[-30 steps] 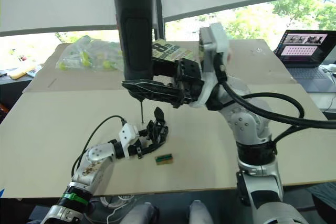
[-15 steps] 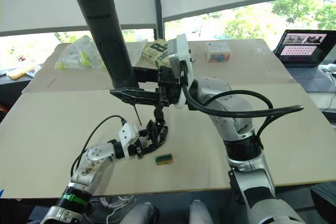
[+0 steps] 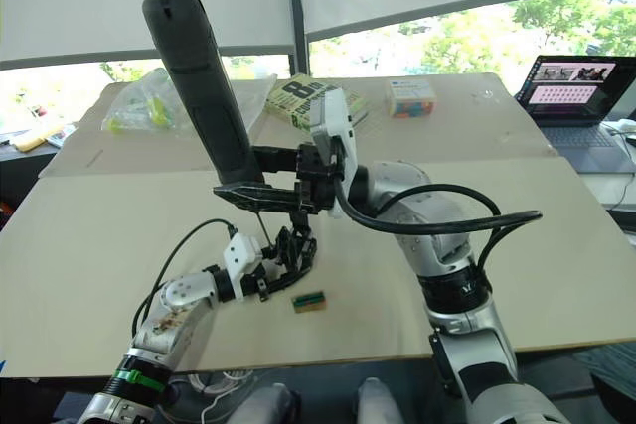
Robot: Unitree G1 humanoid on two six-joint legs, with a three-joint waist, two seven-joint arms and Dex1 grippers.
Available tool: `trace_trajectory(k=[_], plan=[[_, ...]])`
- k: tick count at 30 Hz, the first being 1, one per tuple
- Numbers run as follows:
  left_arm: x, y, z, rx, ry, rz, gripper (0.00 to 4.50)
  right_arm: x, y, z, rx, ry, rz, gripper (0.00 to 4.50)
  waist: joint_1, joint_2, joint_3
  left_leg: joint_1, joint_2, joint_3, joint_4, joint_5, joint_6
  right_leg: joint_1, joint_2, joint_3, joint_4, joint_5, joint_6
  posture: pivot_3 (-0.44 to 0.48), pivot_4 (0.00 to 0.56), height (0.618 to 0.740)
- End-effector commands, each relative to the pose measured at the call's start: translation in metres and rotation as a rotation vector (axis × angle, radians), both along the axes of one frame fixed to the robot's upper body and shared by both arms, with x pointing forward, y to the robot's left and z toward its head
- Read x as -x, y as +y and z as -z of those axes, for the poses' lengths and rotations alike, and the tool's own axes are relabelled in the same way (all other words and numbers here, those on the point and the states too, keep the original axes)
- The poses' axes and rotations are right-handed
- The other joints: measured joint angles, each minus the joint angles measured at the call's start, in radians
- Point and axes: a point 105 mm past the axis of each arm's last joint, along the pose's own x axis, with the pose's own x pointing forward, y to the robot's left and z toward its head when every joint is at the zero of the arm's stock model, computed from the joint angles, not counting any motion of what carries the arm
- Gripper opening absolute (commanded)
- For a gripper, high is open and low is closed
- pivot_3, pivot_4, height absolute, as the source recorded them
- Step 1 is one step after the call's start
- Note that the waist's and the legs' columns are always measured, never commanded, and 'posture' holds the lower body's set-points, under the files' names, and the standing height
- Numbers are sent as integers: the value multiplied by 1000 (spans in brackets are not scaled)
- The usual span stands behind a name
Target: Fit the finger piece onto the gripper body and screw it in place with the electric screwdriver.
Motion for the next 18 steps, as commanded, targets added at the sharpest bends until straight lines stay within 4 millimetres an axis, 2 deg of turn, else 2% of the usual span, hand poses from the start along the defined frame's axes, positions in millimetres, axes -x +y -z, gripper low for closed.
trace_trajectory(k=[1, 18], plan=[[9, -7, 9, -10, 38, 32, 2291, 8, 0, -12, -49, -71, -17, 1948, -1, 0, 0, 0, 0, 0, 0, 0, 0, 0, 0, 0, 0, 0, 0, 0, 150, 740], [10, -4, 13, -11, 44, 25, 2291, 4, 3, 1, -29, -67, -9, 1948, -5, 0, 0, 0, 0, 0, 0, 0, 0, 0, 0, 0, 0, 0, 0, 0, 150, 740]])
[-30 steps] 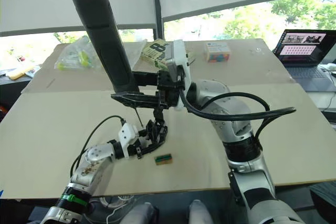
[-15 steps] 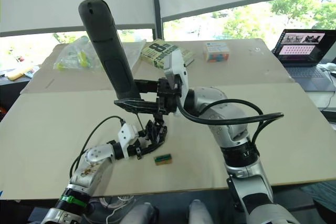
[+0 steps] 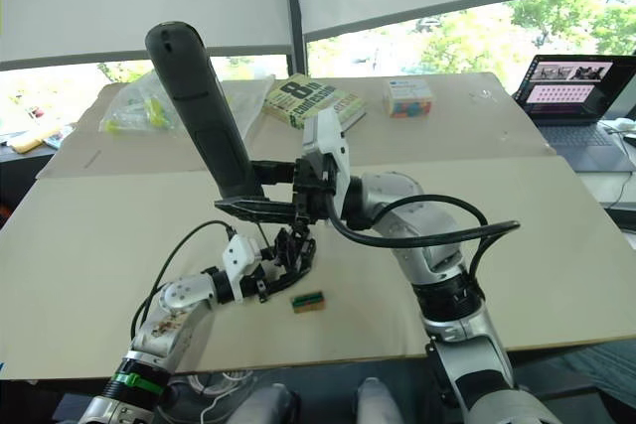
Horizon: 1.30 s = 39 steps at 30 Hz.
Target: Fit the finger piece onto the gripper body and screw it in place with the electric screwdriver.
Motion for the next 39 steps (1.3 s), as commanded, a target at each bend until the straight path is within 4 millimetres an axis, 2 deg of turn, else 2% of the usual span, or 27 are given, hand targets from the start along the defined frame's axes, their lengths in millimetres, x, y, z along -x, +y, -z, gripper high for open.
trace_trajectory(k=[1, 39], plan=[[8, -5, 12, -14, 45, 33, 2291, 5, -1, -12, -49, -63, -13, 1948, 0, 0, 0, 0, 0, 0, 0, 0, 0, 0, 0, 0, 0, 0, 0, 0, 150, 740], [9, -5, 14, -16, 57, 36, 2291, 0, -2, 5, -31, -68, 9, 1948, -4, 0, 0, 0, 0, 0, 0, 0, 0, 0, 0, 0, 0, 0, 0, 0, 150, 740]])
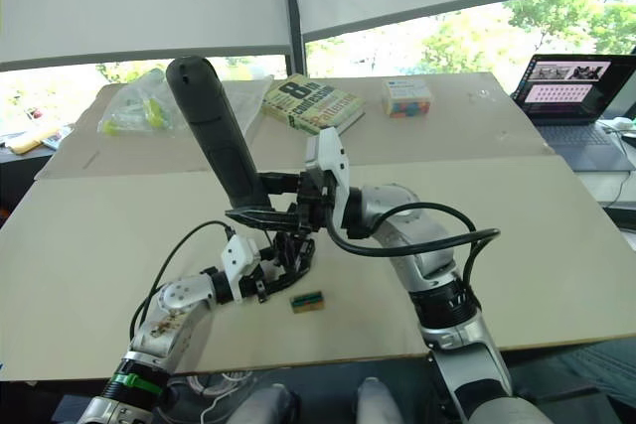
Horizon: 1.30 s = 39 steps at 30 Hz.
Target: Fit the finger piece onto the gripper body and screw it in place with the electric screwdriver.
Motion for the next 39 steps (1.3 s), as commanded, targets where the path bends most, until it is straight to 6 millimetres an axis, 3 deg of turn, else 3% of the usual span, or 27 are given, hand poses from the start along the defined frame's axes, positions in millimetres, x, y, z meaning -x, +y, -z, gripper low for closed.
trace_trajectory(k=[1, 8, 17, 29, 39], plan=[[8, -6, 14, -17, 55, 38, 2291, 7, 0, -12, -44, -64, -20, 1948, 0, 0, 0, 0, 0, 0, 0, 0, 0, 0, 0, 0, 0, 0, 0, 0, 150, 740], [7, -6, 13, -13, 55, 32, 2291, 3, 0, -7, -76, 9, 3, 1948, 0, 0, 0, 0, 0, 0, 0, 0, 0, 0, 0, 0, 0, 0, 0, 0, 150, 740], [7, -6, 14, -13, 59, 29, 2291, -8, -5, 16, -42, 83, 69, 1948, -1, 1, -2, 2, 0, 0, 0, 0, 0, 2, 0, 0, 0, 0, 0, 0, 150, 740], [7, -6, 14, -17, 60, 39, 2291, -12, -5, 36, 9, 75, 119, 1948, -3, 1, -3, 15, 1, 0, -2, -2, 1, 15, 1, 0, -3, -2, 2, 0, 150, 740], [8, -6, 15, -15, 64, 40, 2291, -15, -1, 52, 61, 76, 138, 1948, -4, 4, -8, 17, 1, 0, -2, -3, 1, 16, 1, 0, -3, -2, 3, 0, 150, 740]])
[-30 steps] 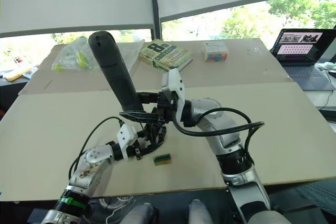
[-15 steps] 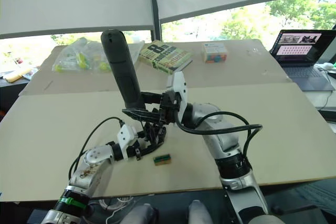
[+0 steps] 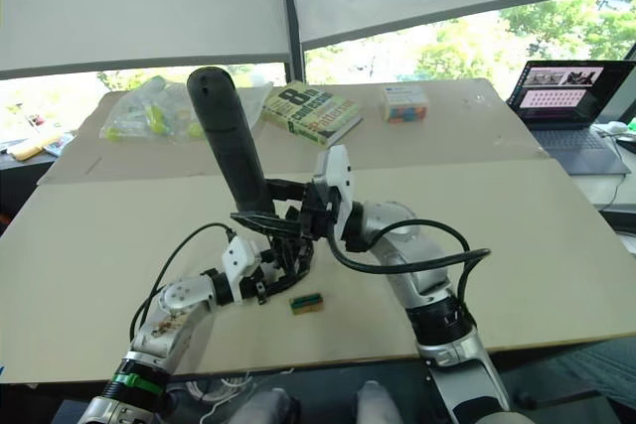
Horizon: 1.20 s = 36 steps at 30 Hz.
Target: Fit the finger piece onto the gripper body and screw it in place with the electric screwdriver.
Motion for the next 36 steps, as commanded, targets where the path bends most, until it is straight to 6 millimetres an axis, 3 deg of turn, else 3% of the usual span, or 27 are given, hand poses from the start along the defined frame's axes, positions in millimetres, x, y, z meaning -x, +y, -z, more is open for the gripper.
trace_trajectory(k=[1, 13, 22, 36], plan=[[9, -7, 10, -9, 45, 47, 2291, -10, 0, 32, 122, 57, 53, 1948, 0, 1, -1, 0, 0, 0, 0, 0, 0, 0, 0, 0, 0, 0, 0, 0, 150, 740], [13, -9, 13, -9, 52, 61, 2291, 5, 12, 36, 137, 54, -41, 1948, -1, 3, -3, 1, 0, 0, 0, -1, 0, 1, 0, 0, 0, -2, 3, 0, 150, 740], [17, -6, 13, -12, 58, 57, 2291, 17, 15, 34, 98, 165, -116, 1948, -1, 4, -4, 1, 0, 0, 0, -3, 1, 1, 0, 0, 0, -2, 2, 0, 150, 740], [17, -5, 12, -12, 64, 44, 2291, -12, 7, 52, 150, 200, 58, 1948, -2, 8, -9, 2, 0, 0, 0, -6, 2, 1, 0, 0, -2, -4, 2, 0, 150, 740]])
